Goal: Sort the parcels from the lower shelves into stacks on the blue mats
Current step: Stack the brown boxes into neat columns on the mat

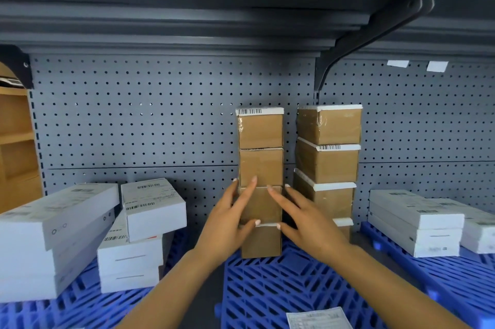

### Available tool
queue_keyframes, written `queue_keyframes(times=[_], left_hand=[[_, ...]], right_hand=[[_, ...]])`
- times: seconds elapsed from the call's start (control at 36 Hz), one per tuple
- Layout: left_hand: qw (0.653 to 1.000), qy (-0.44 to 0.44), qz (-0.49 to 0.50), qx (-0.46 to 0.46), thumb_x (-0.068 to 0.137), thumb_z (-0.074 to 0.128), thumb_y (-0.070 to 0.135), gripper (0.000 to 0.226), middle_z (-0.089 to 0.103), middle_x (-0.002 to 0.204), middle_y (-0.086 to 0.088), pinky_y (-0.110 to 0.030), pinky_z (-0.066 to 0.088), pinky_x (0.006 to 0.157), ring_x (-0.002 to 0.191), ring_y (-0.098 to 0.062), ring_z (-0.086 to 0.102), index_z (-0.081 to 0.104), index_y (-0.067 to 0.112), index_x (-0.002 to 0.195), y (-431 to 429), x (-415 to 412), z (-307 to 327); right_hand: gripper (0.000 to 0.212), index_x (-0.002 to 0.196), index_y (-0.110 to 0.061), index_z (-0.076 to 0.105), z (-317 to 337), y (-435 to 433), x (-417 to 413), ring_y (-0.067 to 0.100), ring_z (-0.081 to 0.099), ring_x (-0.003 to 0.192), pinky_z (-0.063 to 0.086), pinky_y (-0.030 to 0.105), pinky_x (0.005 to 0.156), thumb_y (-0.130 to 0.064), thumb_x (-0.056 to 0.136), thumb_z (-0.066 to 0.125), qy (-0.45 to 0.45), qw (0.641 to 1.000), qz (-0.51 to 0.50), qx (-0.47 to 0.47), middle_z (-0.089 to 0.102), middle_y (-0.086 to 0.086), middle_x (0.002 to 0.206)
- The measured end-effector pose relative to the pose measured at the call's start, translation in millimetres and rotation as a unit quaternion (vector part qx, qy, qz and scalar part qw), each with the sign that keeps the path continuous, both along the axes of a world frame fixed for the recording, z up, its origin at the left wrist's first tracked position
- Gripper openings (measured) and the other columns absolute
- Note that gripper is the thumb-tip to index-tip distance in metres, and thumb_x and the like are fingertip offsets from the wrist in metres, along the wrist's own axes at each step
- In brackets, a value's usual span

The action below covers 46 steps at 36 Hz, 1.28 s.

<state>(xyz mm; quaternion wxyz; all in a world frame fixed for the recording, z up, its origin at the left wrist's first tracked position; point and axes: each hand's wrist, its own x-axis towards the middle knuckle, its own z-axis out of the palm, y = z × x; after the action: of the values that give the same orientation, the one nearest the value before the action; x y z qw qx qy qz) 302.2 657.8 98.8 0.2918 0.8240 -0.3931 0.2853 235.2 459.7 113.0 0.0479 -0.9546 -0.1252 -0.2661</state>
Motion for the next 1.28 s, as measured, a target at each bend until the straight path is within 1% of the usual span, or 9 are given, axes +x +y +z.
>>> queue_keyframes(times=[0.08,0.19,0.33,0.44,0.64,0.75,0.83,1.14,1.28], left_hand=[[0.998,0.023,0.026,0.048,0.088,0.066,0.037,0.103,0.001,0.16,-0.001,-0.036,0.041,0.105,0.143,-0.021,0.022,-0.02,0.059,0.139,-0.3,2.7,-10.0],[0.99,0.055,0.066,0.11,0.083,0.073,0.027,0.122,-0.007,0.16,-0.002,-0.032,0.05,0.086,0.128,-0.027,0.043,-0.034,0.056,0.133,-2.5,5.8,-18.4],[0.988,0.06,0.078,0.115,0.084,0.073,0.024,0.123,-0.005,0.16,-0.003,-0.032,0.054,0.076,0.101,-0.024,0.057,-0.037,0.055,0.131,-3.1,7.9,-19.6],[0.989,0.071,0.075,0.11,0.084,0.073,0.022,0.124,-0.009,0.161,-0.001,-0.032,0.054,0.074,0.101,-0.024,0.056,-0.035,0.057,0.131,-2.7,7.9,-19.1],[0.988,0.104,0.055,0.104,0.085,0.071,0.016,0.123,-0.018,0.159,-0.001,-0.037,0.055,0.074,0.086,-0.019,0.059,-0.036,0.059,0.129,-1.9,5.4,-17.8],[0.988,0.1,0.054,0.106,0.085,0.071,0.016,0.123,-0.018,0.159,-0.001,-0.037,0.055,0.071,0.079,-0.018,0.059,-0.035,0.057,0.131,-2.2,7.2,-18.9],[0.988,0.096,0.053,0.112,0.085,0.071,0.016,0.124,-0.019,0.159,-0.002,-0.038,0.055,0.071,0.078,-0.018,0.059,-0.036,0.057,0.13,-2.6,8.9,-20.2],[0.988,0.089,0.052,0.118,0.086,0.071,0.018,0.122,-0.019,0.159,-0.002,-0.039,0.055,0.071,0.08,-0.021,0.058,-0.036,0.055,0.132,-2.0,11.6,-22.0],[0.988,0.085,0.055,0.121,0.085,0.071,0.018,0.123,-0.018,0.159,-0.003,-0.038,0.055,0.072,0.081,-0.021,0.059,-0.037,0.055,0.131,-2.4,12.9,-22.9]], right_hand=[[0.087,0.131,-0.059,-0.029,-11.5,2.6,4.7,0.025,0.03,0.138,0.042,0.037,0.103,-0.039,0.097,0.048,0.022,1.0,-0.005,-0.006,0.004,-0.001,0.16],[0.098,0.132,-0.054,-0.035,-19.0,8.7,11.8,0.026,0.037,0.133,0.047,0.036,0.097,-0.035,0.095,0.054,0.026,1.0,-0.01,-0.013,0.007,0.001,0.159],[0.101,0.136,-0.05,-0.034,-25.6,9.1,16.5,0.026,0.042,0.128,0.049,0.036,0.092,-0.026,0.095,0.055,0.022,1.0,-0.01,-0.005,0.016,0.005,0.157],[0.1,0.136,-0.05,-0.034,-29.3,10.0,19.7,0.026,0.044,0.126,0.05,0.035,0.09,-0.025,0.095,0.055,0.022,1.0,-0.011,0.011,0.019,0.007,0.155],[0.1,0.137,-0.05,-0.032,-30.2,10.7,19.6,0.024,0.042,0.129,0.048,0.033,0.093,-0.027,0.094,0.056,0.013,1.0,-0.008,0.012,0.017,0.006,0.156],[0.094,0.137,-0.055,-0.026,-26.7,10.1,19.0,0.026,0.027,0.14,0.045,0.035,0.1,-0.033,0.095,0.055,-0.012,1.0,-0.003,0.009,-0.007,0.002,0.16],[0.09,0.137,-0.057,-0.022,-17.6,9.9,17.2,0.026,0.018,0.144,0.043,0.034,0.104,-0.03,0.096,0.054,-0.037,0.999,0.008,0.005,-0.02,0.003,0.158],[0.089,0.136,-0.056,-0.024,-7.4,16.2,18.4,0.027,0.018,0.143,0.044,0.035,0.102,-0.027,0.097,0.051,-0.035,0.999,-0.014,-0.006,-0.018,0.007,0.158],[0.092,0.133,-0.056,-0.029,-10.9,15.8,20.2,0.027,0.019,0.143,0.04,0.034,0.105,-0.029,0.097,0.052,-0.033,0.999,-0.017,-0.008,-0.011,0.009,0.159]])
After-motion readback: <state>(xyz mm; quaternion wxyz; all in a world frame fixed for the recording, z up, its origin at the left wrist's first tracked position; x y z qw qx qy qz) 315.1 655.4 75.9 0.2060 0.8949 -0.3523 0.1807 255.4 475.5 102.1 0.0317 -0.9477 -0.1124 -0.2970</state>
